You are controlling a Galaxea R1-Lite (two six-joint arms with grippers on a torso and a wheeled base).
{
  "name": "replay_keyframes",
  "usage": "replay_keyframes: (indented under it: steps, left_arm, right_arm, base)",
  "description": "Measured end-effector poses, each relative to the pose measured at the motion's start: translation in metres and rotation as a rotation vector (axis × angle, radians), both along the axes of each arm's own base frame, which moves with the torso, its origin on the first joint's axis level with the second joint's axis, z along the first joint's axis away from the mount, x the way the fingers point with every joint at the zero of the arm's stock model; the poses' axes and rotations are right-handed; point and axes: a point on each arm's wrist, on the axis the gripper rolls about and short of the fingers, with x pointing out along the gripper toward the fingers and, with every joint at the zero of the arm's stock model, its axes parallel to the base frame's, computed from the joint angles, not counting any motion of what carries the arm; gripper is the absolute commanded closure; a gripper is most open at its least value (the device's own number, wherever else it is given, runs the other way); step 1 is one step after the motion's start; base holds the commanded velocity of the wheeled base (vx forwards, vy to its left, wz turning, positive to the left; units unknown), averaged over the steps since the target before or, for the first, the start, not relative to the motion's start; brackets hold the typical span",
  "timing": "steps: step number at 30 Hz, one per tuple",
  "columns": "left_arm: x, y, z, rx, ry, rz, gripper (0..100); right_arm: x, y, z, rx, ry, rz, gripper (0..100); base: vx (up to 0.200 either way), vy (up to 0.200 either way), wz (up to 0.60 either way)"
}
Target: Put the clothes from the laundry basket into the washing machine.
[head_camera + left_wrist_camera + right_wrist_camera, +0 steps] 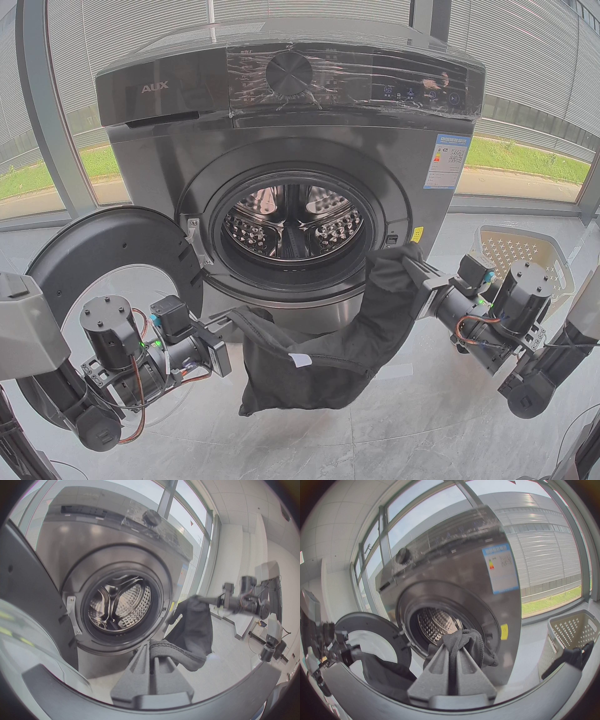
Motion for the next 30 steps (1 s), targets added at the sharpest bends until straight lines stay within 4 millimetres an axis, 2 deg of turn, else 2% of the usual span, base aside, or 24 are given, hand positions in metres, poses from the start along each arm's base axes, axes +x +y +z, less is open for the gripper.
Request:
replay_keyframes:
  steps: [4,11,12,20,30]
  left_arm:
    - [-0.001,0.002,0.011,-0.022,-0.04,0.007,100]
    - [-0.002,0.004,0.021,-0.043,-0.075,0.013,100]
    - [-0.002,0.004,0.022,-0.045,-0.079,0.013,100]
    - [-0.003,0.005,0.025,-0.051,-0.087,0.017,100]
    - [-0.003,0.004,0.026,-0.053,-0.09,0.018,100]
  right_arm:
    - [0.0,-0.004,-0.015,-0.026,0.052,-0.007,100]
    - [-0.002,-0.002,-0.021,-0.032,0.076,0.002,100]
    - [-0.002,-0.002,-0.021,-0.033,0.078,0.002,0]
    - [-0.004,-0.003,-0.027,-0.045,0.1,0.005,0]
    - [-0.019,0.005,-0.046,-0.103,0.175,0.094,0]
  base:
    - [0.0,0.0,0.0]
    - [0.0,0.0,0.0]
    - [0.0,0.0,0.0]
    - [0.0,0.0,0.0]
    - [0.0,0.0,0.0]
